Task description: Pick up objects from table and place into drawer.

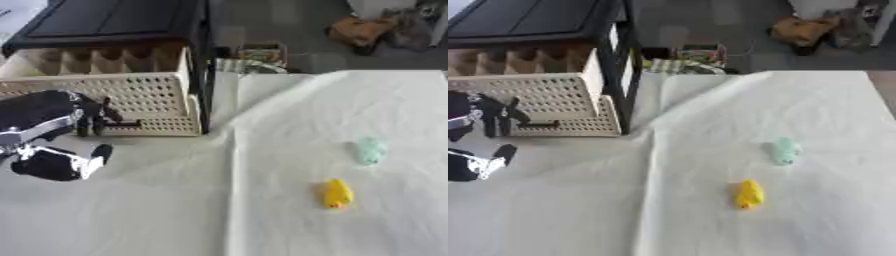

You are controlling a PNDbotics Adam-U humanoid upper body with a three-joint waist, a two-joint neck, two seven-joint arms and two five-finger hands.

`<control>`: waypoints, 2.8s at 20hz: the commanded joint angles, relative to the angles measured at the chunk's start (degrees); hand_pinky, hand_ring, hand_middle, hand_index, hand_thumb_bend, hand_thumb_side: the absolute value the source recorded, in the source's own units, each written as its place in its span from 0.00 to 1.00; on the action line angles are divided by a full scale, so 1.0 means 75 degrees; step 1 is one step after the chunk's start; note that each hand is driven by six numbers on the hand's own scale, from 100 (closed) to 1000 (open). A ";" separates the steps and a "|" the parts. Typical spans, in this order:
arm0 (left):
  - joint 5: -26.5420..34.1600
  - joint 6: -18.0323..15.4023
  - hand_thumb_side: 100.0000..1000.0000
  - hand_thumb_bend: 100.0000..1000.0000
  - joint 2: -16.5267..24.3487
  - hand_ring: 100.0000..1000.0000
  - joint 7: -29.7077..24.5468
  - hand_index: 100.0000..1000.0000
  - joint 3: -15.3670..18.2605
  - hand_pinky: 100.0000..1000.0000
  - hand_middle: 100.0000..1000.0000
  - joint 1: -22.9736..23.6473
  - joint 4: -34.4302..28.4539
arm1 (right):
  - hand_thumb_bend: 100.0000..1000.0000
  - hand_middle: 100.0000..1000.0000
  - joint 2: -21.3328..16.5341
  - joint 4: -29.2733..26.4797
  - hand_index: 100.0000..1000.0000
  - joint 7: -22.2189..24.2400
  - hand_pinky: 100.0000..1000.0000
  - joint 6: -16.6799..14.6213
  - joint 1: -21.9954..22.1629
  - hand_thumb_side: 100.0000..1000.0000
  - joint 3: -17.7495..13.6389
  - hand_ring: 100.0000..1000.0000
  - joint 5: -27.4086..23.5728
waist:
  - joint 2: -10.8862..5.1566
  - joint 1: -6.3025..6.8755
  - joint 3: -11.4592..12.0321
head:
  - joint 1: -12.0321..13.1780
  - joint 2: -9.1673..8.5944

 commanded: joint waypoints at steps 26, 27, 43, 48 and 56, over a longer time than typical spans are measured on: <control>-0.0245 0.0184 0.34 0.01 -0.0102 0.53 0.1149 0.93 0.0004 0.20 0.59 -0.0913 0.0669 | 0.27 0.22 0.0032 -0.0110 0.67 -0.0014 0.52 0.0029 -0.0060 0.77 -0.0080 0.56 0.0048 | 0.0051 0.0057 -0.0118 | 0.0053 -0.0291; -0.0241 0.0179 0.34 0.01 -0.0112 0.53 0.1170 0.94 -0.0007 0.20 0.59 -0.0923 0.0673 | 0.27 0.22 0.0041 -0.0110 0.67 -0.0015 0.52 0.0036 -0.0058 0.77 -0.0083 0.56 0.0046 | 0.0056 0.0056 -0.0123 | 0.0055 -0.0297; 0.0019 0.0154 0.34 0.01 -0.0173 0.59 0.1510 1.00 -0.0057 0.25 0.68 -0.1010 0.0710 | 0.26 0.22 0.0114 -0.0110 0.67 -0.0025 0.52 0.0028 -0.0012 0.76 -0.0111 0.56 0.0042 | 0.0077 0.0054 -0.0175 | 0.0086 -0.0410; 0.0073 0.0128 0.34 0.01 -0.0171 0.72 0.1764 1.00 -0.0045 0.37 0.73 -0.1009 0.0752 | 0.26 0.22 0.0131 -0.0110 0.67 -0.0013 0.52 0.0022 -0.0003 0.76 -0.0129 0.56 0.0026 | 0.0062 0.0057 -0.0180 | 0.0097 -0.0430; 0.0086 0.0143 0.34 0.01 -0.0135 0.84 0.1854 1.00 -0.0049 0.55 0.78 -0.0987 0.0708 | 0.31 0.22 0.0119 -0.0110 0.66 -0.0004 0.52 0.0096 -0.0030 0.77 -0.0158 0.56 -0.0045 | -0.0006 0.0052 -0.0179 | 0.0133 -0.0416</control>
